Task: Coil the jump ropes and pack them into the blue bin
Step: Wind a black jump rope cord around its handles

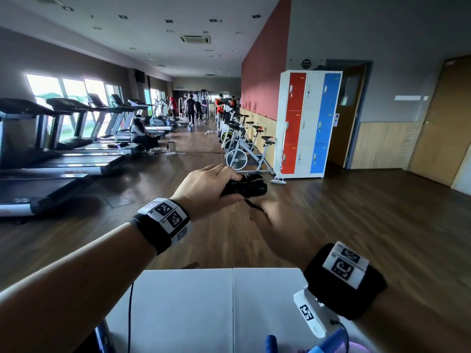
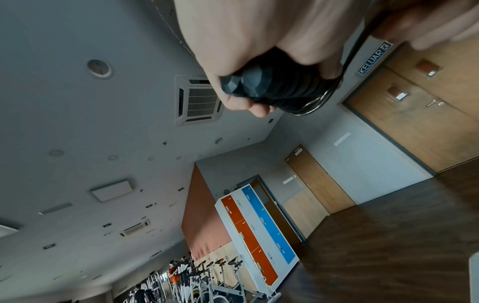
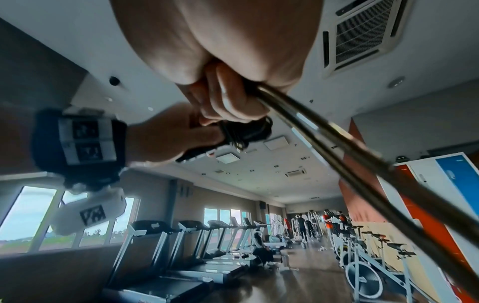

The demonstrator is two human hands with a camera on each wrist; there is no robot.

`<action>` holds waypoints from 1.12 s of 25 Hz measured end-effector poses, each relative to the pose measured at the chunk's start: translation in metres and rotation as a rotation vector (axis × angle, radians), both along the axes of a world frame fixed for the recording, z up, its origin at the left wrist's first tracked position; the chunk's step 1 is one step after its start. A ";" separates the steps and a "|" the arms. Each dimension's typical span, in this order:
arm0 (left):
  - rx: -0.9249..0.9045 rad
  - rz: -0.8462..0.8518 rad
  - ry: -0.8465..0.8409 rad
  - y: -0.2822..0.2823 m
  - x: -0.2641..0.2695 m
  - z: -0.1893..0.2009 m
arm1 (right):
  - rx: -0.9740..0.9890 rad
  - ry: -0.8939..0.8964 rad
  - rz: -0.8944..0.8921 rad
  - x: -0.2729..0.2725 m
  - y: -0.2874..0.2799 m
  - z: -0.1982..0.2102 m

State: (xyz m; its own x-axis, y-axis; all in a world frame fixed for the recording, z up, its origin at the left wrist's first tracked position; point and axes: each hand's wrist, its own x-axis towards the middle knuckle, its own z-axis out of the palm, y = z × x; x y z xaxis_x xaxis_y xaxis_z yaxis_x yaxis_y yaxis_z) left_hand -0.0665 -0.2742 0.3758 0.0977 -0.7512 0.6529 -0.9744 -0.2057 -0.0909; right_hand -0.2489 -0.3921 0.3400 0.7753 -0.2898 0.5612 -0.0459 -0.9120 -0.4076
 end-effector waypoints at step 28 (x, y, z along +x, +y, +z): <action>-0.146 -0.219 0.014 0.011 -0.037 0.015 | 1.287 -0.120 0.402 0.050 -0.057 0.008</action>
State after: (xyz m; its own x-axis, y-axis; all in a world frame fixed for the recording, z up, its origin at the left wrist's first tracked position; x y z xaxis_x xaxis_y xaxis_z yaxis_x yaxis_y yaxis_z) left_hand -0.1038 -0.2632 0.3909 -0.0471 -0.6534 0.7556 -0.9981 0.0004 -0.0619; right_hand -0.1988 -0.4488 0.3476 0.8959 -0.4231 0.1356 0.2273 0.1742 -0.9581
